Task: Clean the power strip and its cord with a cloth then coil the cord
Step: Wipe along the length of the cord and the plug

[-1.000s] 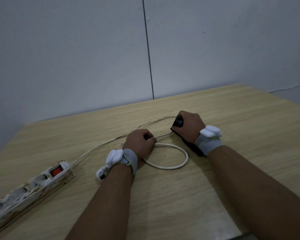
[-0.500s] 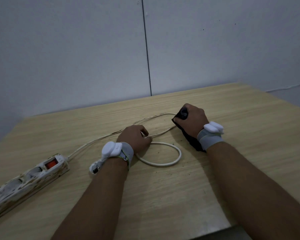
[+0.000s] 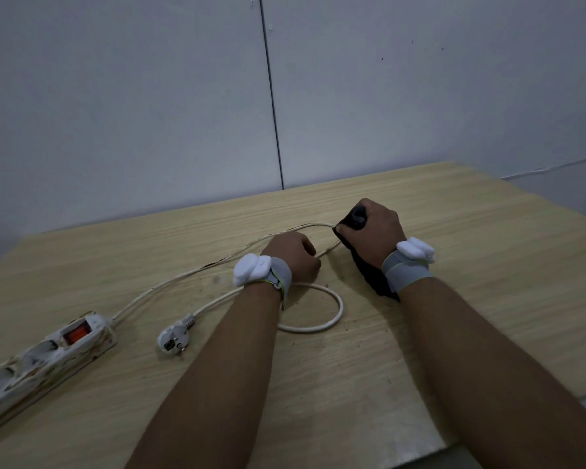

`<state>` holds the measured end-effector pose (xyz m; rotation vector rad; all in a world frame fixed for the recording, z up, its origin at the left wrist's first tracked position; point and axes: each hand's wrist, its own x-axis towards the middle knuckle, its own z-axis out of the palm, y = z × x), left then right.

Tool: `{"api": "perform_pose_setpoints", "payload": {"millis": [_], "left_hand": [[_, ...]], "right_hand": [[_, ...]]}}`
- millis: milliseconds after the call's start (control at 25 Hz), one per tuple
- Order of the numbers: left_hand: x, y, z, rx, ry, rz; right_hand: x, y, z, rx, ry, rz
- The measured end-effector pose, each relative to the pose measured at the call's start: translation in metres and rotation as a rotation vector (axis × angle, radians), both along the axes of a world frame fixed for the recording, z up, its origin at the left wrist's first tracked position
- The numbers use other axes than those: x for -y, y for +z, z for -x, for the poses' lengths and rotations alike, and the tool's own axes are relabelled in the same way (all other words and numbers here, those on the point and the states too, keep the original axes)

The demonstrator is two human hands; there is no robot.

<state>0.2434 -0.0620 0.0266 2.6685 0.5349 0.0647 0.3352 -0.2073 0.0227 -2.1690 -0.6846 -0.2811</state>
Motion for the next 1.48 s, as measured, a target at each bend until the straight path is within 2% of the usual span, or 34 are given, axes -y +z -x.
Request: {"api": "perform_pose_setpoints", "payload": {"millis": [160, 320, 560, 800, 1080, 1200, 1360, 1480], "left_hand": [[-0.003, -0.009, -0.002, 0.048, 0.050, 0.021], [-0.011, -0.005, 0.001, 0.042, 0.003, 0.075], [-0.042, 0.003, 0.017, -0.056, -0.011, 0.162], [-0.038, -0.003, 0.012, -0.017, 0.009, 0.170], [-0.037, -0.005, 0.012, -0.009, 0.015, 0.131], [-0.037, -0.006, 0.013, -0.003, 0.013, 0.130], [-0.037, -0.008, 0.012, -0.007, 0.024, 0.137], [-0.037, -0.008, 0.011, -0.004, 0.025, 0.131]], "right_hand": [[0.004, 0.001, -0.007, 0.006, -0.047, -0.016], [0.002, 0.005, -0.013, -0.044, -0.041, 0.000], [-0.024, 0.009, -0.005, -0.030, 0.175, 0.294], [-0.026, -0.011, 0.007, 0.019, 0.235, 0.239], [-0.031, -0.015, -0.008, 0.034, 0.065, 0.341], [-0.025, -0.014, -0.015, 0.020, -0.028, 0.307], [-0.018, -0.010, -0.003, 0.025, 0.149, 0.165], [-0.026, -0.011, 0.012, 0.056, 0.288, 0.225]]}}
